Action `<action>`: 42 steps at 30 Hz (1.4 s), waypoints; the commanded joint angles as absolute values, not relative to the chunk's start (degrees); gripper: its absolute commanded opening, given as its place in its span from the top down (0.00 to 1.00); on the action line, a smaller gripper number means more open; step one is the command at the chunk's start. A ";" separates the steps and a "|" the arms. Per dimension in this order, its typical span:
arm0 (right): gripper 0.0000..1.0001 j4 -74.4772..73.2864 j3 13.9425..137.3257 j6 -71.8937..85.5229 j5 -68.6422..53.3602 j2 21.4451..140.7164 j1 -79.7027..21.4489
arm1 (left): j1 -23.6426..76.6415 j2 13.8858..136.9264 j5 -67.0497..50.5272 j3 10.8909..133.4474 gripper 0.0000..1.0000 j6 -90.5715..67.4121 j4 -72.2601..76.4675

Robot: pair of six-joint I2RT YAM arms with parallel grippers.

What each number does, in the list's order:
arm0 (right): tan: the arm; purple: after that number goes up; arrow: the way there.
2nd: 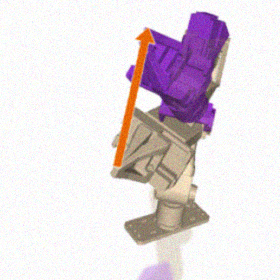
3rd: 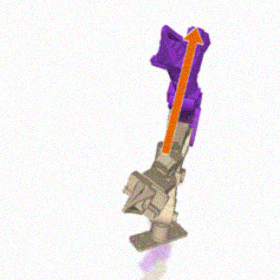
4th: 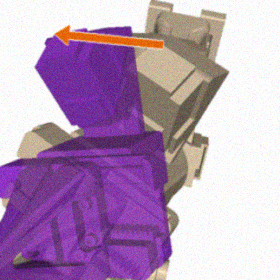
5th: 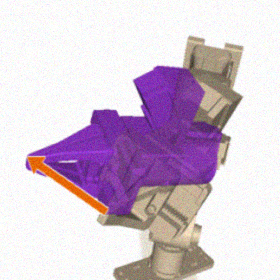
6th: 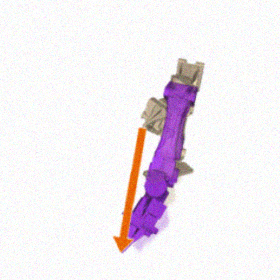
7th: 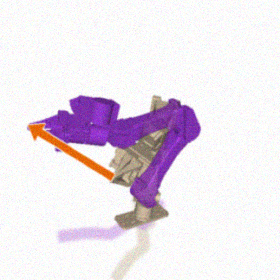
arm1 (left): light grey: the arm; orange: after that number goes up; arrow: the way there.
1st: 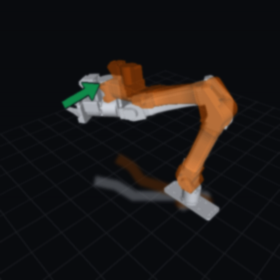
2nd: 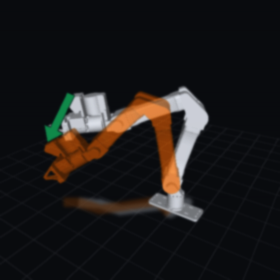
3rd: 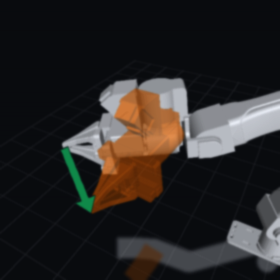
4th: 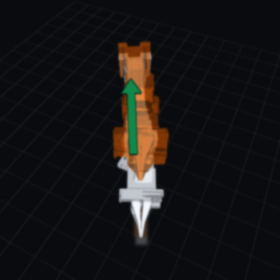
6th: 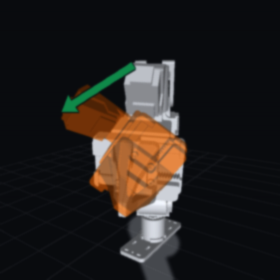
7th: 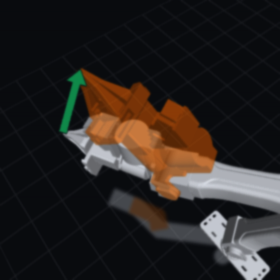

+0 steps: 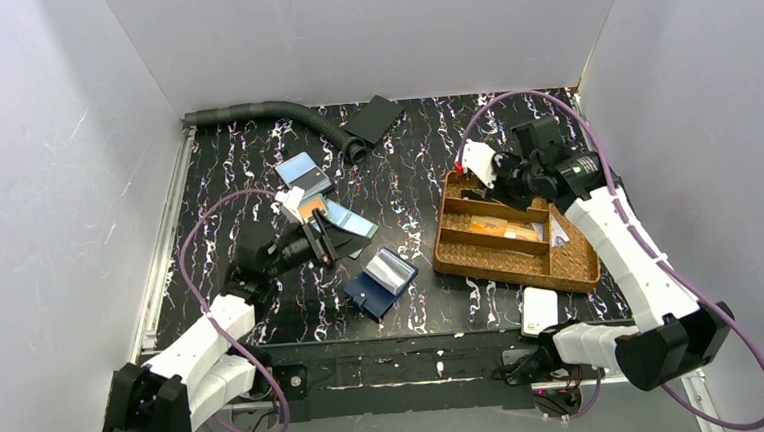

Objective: Take the credit cards out of the card holder
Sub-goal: Place the credit card in the storage box.

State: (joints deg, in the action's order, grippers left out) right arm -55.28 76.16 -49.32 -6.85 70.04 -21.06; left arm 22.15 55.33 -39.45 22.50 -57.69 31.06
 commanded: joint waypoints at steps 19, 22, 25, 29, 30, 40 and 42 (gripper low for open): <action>0.99 -46.84 67.20 -53.09 6.97 67.63 -20.96 | 21.72 63.99 -25.59 39.34 0.02 -39.54 18.83; 0.99 -45.34 64.98 -54.12 6.67 68.25 -21.01 | 21.74 64.14 -24.20 41.29 0.02 -34.71 15.50; 0.99 -44.68 63.68 -54.57 4.90 69.07 -21.01 | 21.71 65.04 -23.70 43.30 0.02 -31.17 11.83; 0.99 -43.14 61.78 -55.22 6.20 71.00 -21.04 | 21.71 66.38 -23.00 44.99 0.02 -29.40 10.39; 0.99 -42.88 61.31 -55.56 6.59 71.44 -21.02 | 21.71 66.67 -22.95 45.27 0.02 -29.20 10.37; 0.99 -37.52 57.35 -59.28 9.61 75.14 -20.99 | 21.72 67.70 -22.37 46.04 0.02 -28.99 10.28; 0.99 -35.95 56.64 -59.61 9.46 76.15 -21.01 | 21.71 68.15 -22.25 45.78 0.02 -29.22 10.34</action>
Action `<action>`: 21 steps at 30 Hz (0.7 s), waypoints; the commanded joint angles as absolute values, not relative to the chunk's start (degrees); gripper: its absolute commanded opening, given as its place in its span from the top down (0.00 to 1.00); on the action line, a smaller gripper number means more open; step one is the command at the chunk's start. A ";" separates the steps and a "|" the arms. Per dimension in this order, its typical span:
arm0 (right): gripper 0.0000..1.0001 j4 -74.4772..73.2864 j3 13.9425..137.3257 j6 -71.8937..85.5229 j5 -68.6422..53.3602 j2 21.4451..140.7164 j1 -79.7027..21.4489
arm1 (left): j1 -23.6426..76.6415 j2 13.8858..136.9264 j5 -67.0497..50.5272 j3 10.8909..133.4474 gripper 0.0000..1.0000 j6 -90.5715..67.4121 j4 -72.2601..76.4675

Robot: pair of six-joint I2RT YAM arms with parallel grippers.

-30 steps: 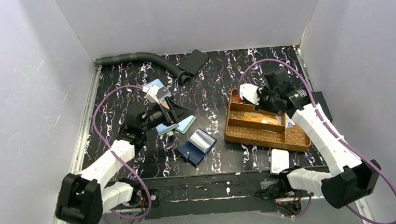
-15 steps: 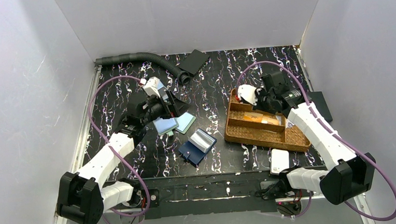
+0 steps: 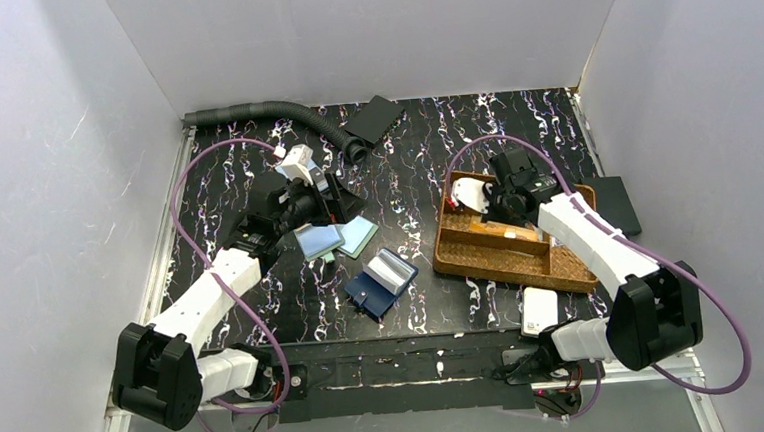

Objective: Take the credit cards out of the card holder
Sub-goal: Place the credit card in the storage box.

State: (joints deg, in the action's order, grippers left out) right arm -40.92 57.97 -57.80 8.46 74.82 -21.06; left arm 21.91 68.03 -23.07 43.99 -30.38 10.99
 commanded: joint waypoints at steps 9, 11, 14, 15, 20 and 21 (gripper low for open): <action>0.99 -29.57 56.22 -59.63 6.13 81.91 -21.34 | 21.73 69.27 -22.88 45.51 0.02 -28.92 10.37; 0.99 -28.94 57.46 -59.42 6.80 84.48 -21.52 | 21.71 69.26 -22.99 45.18 0.02 -29.06 10.37; 0.99 -29.90 59.98 -58.71 6.86 87.86 -21.65 | 21.71 68.87 -23.08 44.52 0.02 -29.39 10.37; 0.99 -30.24 60.60 -58.61 6.87 88.73 -21.71 | 21.71 68.60 -22.98 44.30 0.02 -29.44 10.37; 0.99 -30.11 61.76 -58.35 7.28 90.81 -22.09 | 21.71 66.66 -21.75 42.66 0.02 -29.29 10.37; 0.99 -30.27 61.77 -58.28 6.95 90.93 -22.20 | 21.71 66.34 -21.60 42.29 0.02 -29.35 10.37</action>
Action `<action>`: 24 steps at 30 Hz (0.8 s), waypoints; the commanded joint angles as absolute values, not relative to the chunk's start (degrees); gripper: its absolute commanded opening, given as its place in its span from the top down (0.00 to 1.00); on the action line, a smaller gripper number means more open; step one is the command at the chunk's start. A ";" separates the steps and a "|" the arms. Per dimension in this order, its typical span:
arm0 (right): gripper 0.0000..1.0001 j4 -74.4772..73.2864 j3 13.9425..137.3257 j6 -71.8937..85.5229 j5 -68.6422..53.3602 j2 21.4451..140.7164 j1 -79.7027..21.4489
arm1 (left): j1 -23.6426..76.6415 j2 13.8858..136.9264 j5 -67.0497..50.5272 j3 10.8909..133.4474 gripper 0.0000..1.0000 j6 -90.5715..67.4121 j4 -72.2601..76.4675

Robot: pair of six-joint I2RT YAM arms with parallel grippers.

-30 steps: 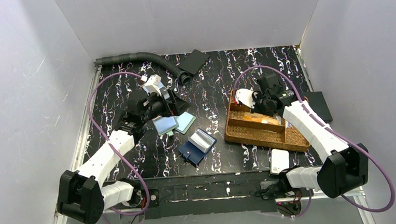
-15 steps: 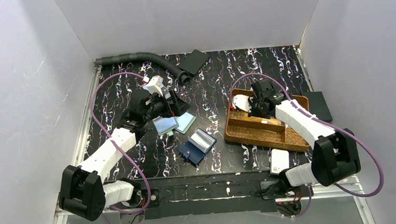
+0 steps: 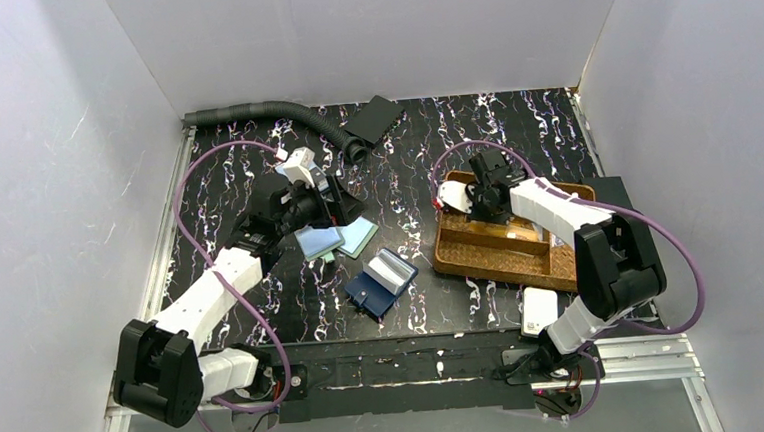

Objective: Take the credit cards out of the card holder
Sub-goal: Place the credit card in the storage box.

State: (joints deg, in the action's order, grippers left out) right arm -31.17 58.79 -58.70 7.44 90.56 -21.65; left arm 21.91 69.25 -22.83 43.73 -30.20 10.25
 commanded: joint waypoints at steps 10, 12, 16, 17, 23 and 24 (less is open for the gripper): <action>0.66 -40.54 66.44 -55.37 -1.72 91.37 -23.03 | 21.71 63.38 -21.14 39.67 0.02 -30.21 10.28; 0.64 -42.33 68.05 -53.87 -3.28 90.80 -23.00 | 21.71 62.99 -21.11 39.27 0.02 -30.17 10.28; 0.63 -45.03 72.36 -50.44 -5.11 90.12 -22.86 | 21.72 62.57 -21.39 39.23 0.02 -30.39 10.28; 0.62 -46.10 73.55 -49.66 -5.85 90.09 -22.83 | 21.71 62.51 -21.54 39.21 0.02 -30.49 10.28; 0.60 -54.74 80.29 -48.26 -18.72 90.50 -21.91 | 21.67 62.82 -23.07 38.65 0.02 -35.22 10.28; 0.59 -56.72 81.26 -48.44 -21.66 90.79 -21.90 | 21.53 63.03 -23.22 38.52 0.02 -37.17 10.28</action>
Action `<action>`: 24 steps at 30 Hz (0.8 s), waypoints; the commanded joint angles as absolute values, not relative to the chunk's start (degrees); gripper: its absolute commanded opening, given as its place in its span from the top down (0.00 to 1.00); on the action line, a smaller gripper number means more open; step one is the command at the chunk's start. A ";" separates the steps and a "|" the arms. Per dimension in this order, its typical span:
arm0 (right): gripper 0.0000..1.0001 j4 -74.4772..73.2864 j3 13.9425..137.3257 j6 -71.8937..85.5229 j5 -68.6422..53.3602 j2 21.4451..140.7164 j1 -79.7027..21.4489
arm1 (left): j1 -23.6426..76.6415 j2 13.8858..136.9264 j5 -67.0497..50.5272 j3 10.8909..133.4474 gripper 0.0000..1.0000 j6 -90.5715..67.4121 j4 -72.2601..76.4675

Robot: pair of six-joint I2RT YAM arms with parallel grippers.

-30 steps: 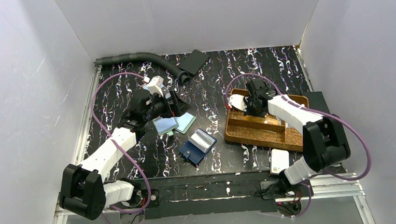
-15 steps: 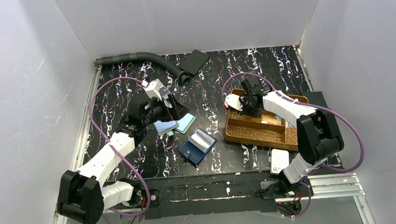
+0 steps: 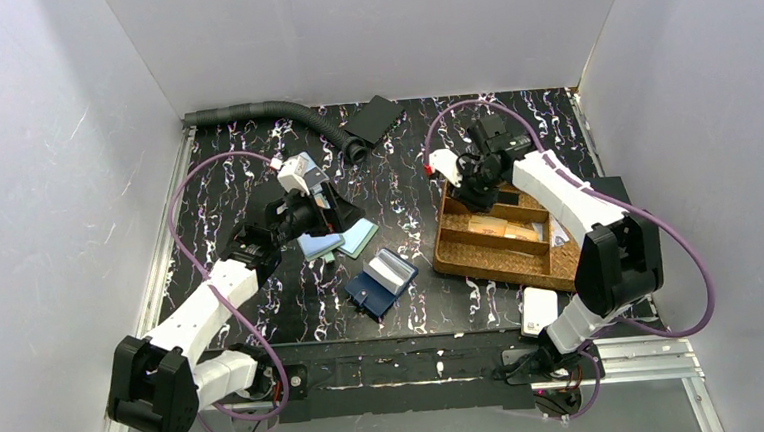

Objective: Take the credit cards out of the card holder
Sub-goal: Place the credit card in the storage box.

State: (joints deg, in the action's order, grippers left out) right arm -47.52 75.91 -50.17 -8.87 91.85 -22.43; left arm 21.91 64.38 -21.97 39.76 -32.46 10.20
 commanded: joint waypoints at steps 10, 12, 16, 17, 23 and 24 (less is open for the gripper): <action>0.51 -69.33 85.93 -50.78 -36.16 96.24 -23.27 | 20.28 65.71 -32.74 35.78 0.02 -55.48 10.01; 0.52 -72.19 88.01 -50.98 -38.35 99.27 -23.83 | 20.57 66.63 -35.15 35.77 0.02 -57.49 9.68; 0.56 -70.43 90.33 -45.92 -41.11 101.59 -25.27 | 23.05 64.71 -31.66 38.00 0.02 -54.79 2.77; 0.58 -68.57 90.28 -44.04 -41.64 101.44 -25.61 | 23.86 64.50 -29.78 39.42 0.02 -52.60 -0.80; 0.70 -55.42 86.46 -31.84 -44.58 98.80 -27.05 | 29.33 67.26 -23.96 44.15 0.14 -44.00 -8.75; 0.71 -52.32 85.03 -29.18 -45.10 98.15 -27.27 | 30.41 68.19 -22.68 45.04 0.16 -42.82 -9.73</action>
State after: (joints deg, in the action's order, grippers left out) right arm -62.88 87.30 -40.16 -40.13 101.84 -26.52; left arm 27.17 66.61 -27.47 41.06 -49.46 -3.20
